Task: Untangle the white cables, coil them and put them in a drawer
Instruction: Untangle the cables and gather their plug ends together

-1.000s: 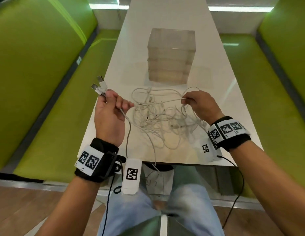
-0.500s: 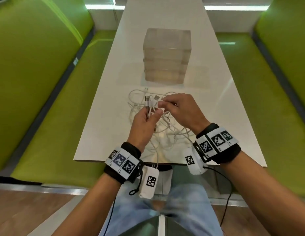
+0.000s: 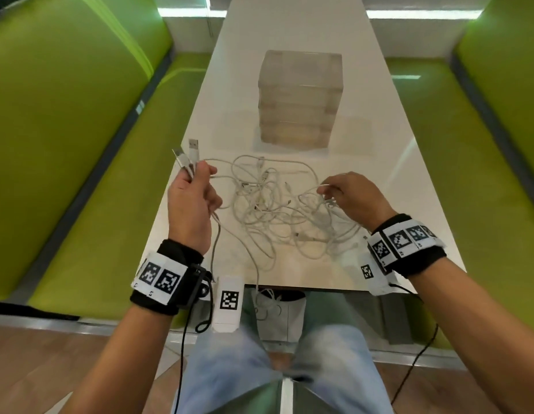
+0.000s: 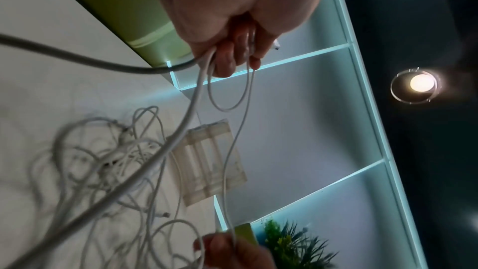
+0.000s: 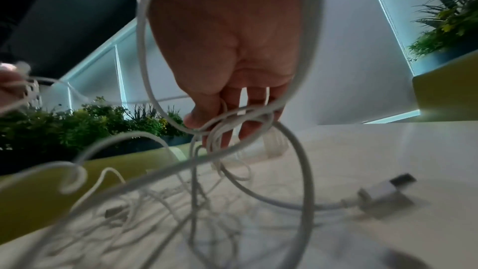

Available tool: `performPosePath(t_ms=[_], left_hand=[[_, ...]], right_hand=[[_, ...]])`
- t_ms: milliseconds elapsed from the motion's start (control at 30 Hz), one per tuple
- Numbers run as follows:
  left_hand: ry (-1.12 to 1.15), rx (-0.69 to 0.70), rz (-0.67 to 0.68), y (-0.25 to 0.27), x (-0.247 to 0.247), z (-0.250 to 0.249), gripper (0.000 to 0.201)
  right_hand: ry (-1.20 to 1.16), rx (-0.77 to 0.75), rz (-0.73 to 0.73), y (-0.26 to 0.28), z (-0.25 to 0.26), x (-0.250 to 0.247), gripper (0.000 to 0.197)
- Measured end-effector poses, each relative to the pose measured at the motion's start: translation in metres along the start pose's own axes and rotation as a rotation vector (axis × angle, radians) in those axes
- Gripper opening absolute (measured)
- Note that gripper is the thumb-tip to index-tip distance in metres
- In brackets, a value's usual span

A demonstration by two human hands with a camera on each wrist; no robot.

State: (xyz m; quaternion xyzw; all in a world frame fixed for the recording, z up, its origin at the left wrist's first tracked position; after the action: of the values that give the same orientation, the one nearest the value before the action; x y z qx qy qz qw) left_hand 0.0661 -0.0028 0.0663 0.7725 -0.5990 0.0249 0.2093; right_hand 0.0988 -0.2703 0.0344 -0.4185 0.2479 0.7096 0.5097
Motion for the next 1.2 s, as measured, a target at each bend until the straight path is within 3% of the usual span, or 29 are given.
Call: performPosePath(t_ms=[233,400,533,733,833,933,1067,1200], left_hand=[[-0.449,-0.082,0.146,0.014,0.050,0.053,0.014],[-0.575,0.010,0.181,0.017,0.066,0.062,0.009],[-0.679,0.115,0.154,0.015,0.062,0.056,0.022],[-0.542,0.246,0.037,0.013,0.037,0.014,0.017],[-0.474,0.317,-0.065,0.012,0.017,-0.003,0.020],[-0.430,0.287,-0.124,0.011,0.006,-0.001,0.021],[-0.575,0.121,0.027,0.010,0.028,0.028,0.016],[-0.594,0.068,0.197,0.021,0.058,0.049,0.014]], right_hand=[[0.047,-0.137,-0.017,-0.004,0.053,0.006,0.024],[0.064,-0.188,-0.001,-0.004,0.074,0.006,0.026],[0.106,-0.218,0.016,-0.006,0.076,0.006,0.020],[0.282,-0.143,0.108,-0.012,0.031,0.011,0.027],[0.242,-0.088,0.114,-0.010,0.010,0.010,0.025],[0.203,-0.115,0.093,-0.011,0.014,0.010,0.024],[0.210,-0.198,0.066,-0.014,0.040,0.014,0.023],[0.276,-0.315,0.010,-0.014,0.074,0.017,0.028]])
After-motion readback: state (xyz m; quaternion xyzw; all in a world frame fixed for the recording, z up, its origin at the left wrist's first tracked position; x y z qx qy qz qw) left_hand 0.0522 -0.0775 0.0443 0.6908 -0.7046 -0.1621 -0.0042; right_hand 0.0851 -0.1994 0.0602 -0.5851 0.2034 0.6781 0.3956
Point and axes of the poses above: each hand's wrist, its own y-axis away from the middle knuckle, its own x-axis out of the palm, z = x × y, the point moved 5 cm from there along -y, towards the middle knuckle, and after that the axes turned 14 degrees about -x, right-handed, at the moved point
